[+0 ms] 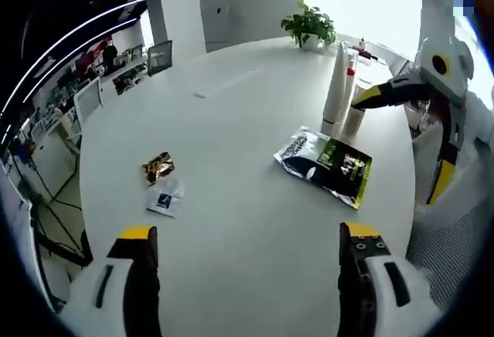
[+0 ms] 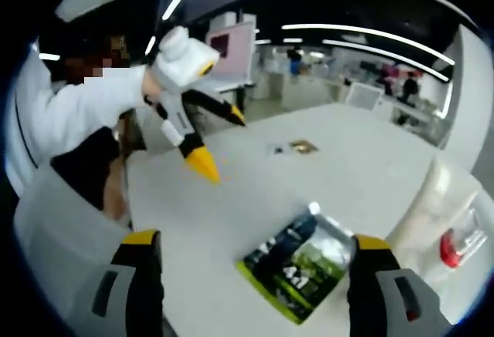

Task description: Arrange the skincare products in the storage area until every visible bottle or jar stands upright without overlapping.

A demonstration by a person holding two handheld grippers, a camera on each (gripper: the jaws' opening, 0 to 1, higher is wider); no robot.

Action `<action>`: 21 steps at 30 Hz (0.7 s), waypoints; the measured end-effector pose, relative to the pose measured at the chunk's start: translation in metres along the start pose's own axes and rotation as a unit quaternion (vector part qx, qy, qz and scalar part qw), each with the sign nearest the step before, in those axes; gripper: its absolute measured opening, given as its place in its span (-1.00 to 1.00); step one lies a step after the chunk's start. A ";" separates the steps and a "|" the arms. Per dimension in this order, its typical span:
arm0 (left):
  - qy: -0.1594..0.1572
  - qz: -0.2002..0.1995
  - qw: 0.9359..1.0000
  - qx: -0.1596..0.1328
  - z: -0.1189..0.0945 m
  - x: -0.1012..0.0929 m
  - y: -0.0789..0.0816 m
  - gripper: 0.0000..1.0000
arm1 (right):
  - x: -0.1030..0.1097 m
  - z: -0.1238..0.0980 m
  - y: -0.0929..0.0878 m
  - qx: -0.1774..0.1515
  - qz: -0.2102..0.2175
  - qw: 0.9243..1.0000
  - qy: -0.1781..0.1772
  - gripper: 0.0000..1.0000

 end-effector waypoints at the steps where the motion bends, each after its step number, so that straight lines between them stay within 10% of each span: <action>1: -0.002 -0.001 1.000 -0.002 0.002 0.002 0.003 0.84 | 0.001 0.000 0.001 0.000 -0.003 1.000 0.002 0.99; 21: 0.019 -0.033 0.999 -0.001 0.040 0.064 0.013 0.54 | 0.003 0.001 0.000 -0.003 0.005 1.000 0.011 0.89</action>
Point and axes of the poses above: the point that each gripper's makers call its tool centre point, and the gripper's own axes: z roughly forward along the fingers, x roughly to its left, y roughly out of its top, the point moved 6 cm from there along -z, roughly backward along the fingers, and after that the axes turned 8 degrees about -z, right-handed, at the moved point
